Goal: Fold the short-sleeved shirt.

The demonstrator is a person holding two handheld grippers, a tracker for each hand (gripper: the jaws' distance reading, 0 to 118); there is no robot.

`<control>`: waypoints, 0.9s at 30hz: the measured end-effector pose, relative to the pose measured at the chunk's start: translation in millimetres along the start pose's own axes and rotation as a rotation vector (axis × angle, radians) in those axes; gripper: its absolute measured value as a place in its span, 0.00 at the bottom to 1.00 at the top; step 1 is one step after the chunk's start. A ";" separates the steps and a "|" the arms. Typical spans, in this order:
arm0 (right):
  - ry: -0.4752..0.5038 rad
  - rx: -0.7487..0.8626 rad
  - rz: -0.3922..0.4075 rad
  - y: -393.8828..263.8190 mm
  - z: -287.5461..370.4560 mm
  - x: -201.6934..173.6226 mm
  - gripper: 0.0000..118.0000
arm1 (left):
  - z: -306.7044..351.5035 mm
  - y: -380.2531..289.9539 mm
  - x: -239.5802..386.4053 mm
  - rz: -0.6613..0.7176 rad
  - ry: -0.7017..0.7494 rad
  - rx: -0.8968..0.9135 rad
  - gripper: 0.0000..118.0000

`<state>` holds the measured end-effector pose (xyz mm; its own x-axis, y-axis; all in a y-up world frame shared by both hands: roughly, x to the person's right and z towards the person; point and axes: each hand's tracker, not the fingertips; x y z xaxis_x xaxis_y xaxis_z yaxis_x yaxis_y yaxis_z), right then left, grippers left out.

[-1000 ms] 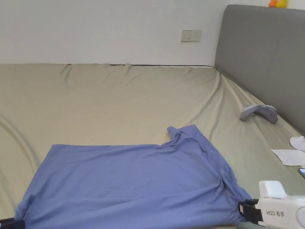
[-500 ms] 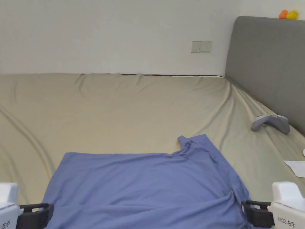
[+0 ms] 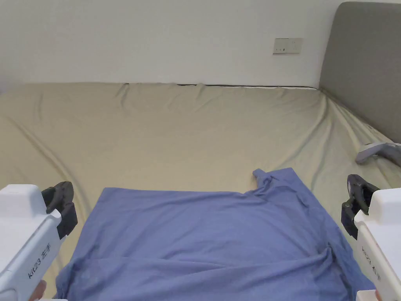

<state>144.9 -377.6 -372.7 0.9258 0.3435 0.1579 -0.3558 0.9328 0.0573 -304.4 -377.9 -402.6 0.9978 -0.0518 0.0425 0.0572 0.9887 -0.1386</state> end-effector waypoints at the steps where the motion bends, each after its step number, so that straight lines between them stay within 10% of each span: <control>1: 0.058 -0.060 -0.057 -3.5 -2.6 1.9 0.00 | -1.1 -3.3 3.0 -0.009 0.002 -0.001 0.00; 12: 0.073 -0.214 -0.193 -22.5 -9.6 12.2 0.00 | -59.1 -17.9 4.1 -0.008 -0.041 -0.219 0.00; 21: 0.149 -0.337 -0.263 -43.7 -24.3 13.3 0.00 | -279.6 -11.2 -17.1 0.080 -0.025 -0.609 0.00; 22: 0.148 -0.343 -0.257 -44.6 -25.8 12.8 0.00 | -306.6 -14.3 -22.9 0.135 -0.015 -0.670 0.11; 25: 0.147 -0.343 -0.222 -44.1 -27.9 11.1 0.00 | -356.9 -27.9 -33.2 0.271 0.013 -0.772 0.87; 27: 0.146 -0.350 -0.215 -45.6 -29.1 11.0 0.00 | -371.3 -37.6 -32.0 0.253 0.055 -0.796 0.90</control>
<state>175.0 -413.2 -402.3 0.9914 0.1258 0.0367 -0.1115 0.9569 -0.2683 -325.5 -465.7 -766.2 0.9829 0.1307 -0.1297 -0.1818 0.5774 -0.7960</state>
